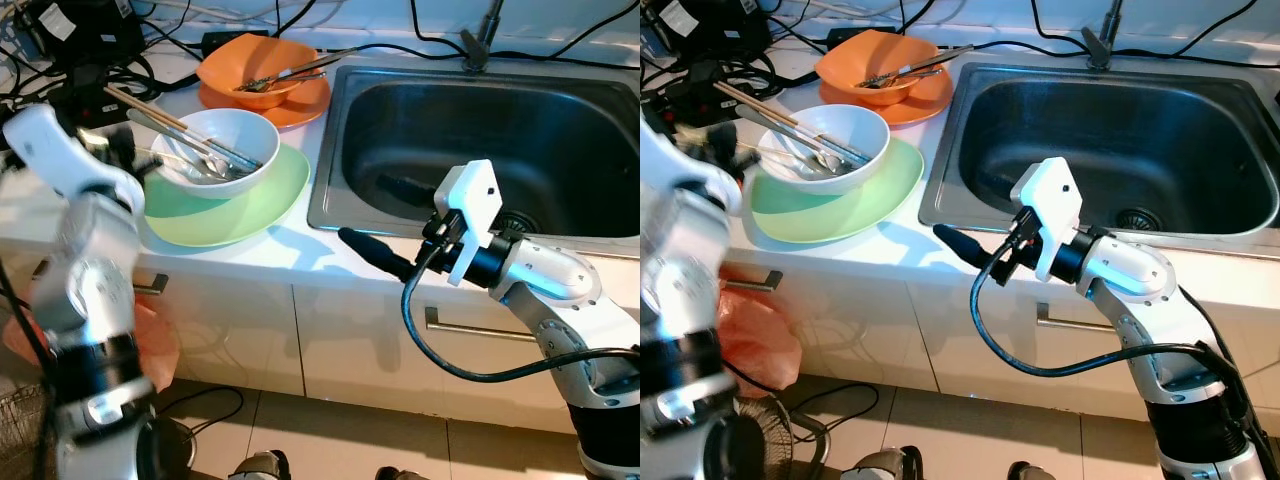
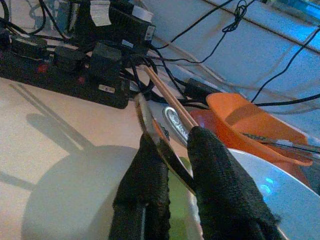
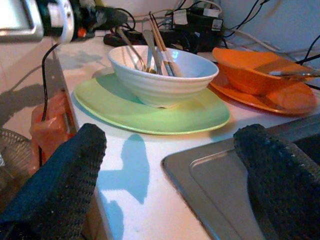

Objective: Kitchen organization

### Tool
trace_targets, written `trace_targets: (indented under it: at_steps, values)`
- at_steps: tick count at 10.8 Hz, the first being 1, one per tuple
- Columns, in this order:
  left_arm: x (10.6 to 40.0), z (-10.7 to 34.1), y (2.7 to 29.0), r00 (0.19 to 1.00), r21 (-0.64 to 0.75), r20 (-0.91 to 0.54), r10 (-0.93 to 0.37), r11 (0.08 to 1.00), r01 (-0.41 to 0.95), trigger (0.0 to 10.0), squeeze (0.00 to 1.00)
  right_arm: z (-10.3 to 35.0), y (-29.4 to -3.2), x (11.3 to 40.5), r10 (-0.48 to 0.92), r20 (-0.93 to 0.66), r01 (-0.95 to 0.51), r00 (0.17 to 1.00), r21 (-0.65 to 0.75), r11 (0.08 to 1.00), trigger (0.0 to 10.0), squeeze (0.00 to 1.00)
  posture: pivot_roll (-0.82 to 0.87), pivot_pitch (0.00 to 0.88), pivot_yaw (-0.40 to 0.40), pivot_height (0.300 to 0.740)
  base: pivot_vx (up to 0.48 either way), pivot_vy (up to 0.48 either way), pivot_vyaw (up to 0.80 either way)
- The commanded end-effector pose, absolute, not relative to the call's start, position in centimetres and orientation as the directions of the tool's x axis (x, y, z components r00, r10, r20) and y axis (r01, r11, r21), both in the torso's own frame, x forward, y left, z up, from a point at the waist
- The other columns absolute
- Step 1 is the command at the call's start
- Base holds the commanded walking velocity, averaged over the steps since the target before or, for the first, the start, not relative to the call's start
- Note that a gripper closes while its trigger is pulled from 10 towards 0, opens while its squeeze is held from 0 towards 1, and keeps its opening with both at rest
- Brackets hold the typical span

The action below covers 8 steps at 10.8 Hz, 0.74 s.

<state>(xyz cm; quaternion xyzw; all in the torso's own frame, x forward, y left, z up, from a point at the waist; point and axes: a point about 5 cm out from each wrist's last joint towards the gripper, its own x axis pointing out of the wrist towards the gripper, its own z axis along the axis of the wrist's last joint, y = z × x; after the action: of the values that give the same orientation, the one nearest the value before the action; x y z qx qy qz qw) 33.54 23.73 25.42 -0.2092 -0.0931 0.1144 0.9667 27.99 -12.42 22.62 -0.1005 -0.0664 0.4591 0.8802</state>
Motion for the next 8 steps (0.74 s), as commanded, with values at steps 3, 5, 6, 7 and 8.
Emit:
trace_targets:
  at_steps: [3, 5, 6, 7, 8]
  values:
    - [33.7, 27.2, 25.0, 0.948, -0.355, 0.146, 0.284, 0.909, -0.218, 0.0, 0.0, 22.4, -12.1, 27.8, 0.831, 0.021, -0.801, 0.556, -0.252, 0.543, 10.0, 0.0, 0.1, 0.157, 0.064, 0.74, 0.0, 0.0, 0.0]
    - [33.6, 28.0, 24.9, 0.951, -0.32, 0.138, 0.277, 0.921, -0.222, 0.0, 0.0, 22.3, -12.1, 27.8, 0.827, 0.02, -0.797, 0.561, -0.256, 0.547, 10.0, 0.0, 0.1, 0.156, 0.065, 0.74, 0.0, 0.0, 0.0]
    - [33.5, 28.1, 25.0, 0.951, -0.318, 0.14, 0.277, 0.922, -0.222, 0.0, 0.0, 22.3, -12.1, 27.8, 0.827, 0.02, -0.797, 0.562, -0.257, 0.547, 10.0, 0.0, 0.1, 0.156, 0.065, 0.74, 0.0, 0.0, 0.0]
    - [33.3, 29.5, 25.0, 0.938, -0.356, 0.216, 0.269, 0.917, -0.181, 0.0, 0.0, 22.2, -12.0, 27.9, 0.827, 0.022, -0.796, 0.561, -0.257, 0.547, 10.0, 0.0, 0.1, 0.152, 0.066, 0.74, 0.0, 0.0, 0.0]
    - [33.2, 30.2, 25.0, 0.929, -0.361, 0.269, 0.253, 0.921, -0.147, 0.0, 0.0, 22.1, -11.9, 27.9, 0.826, 0.022, -0.795, 0.563, -0.259, 0.549, 10.0, 0.0, 0.11, 0.15, 0.066, 0.74, 0.0, 0.0, 0.0]
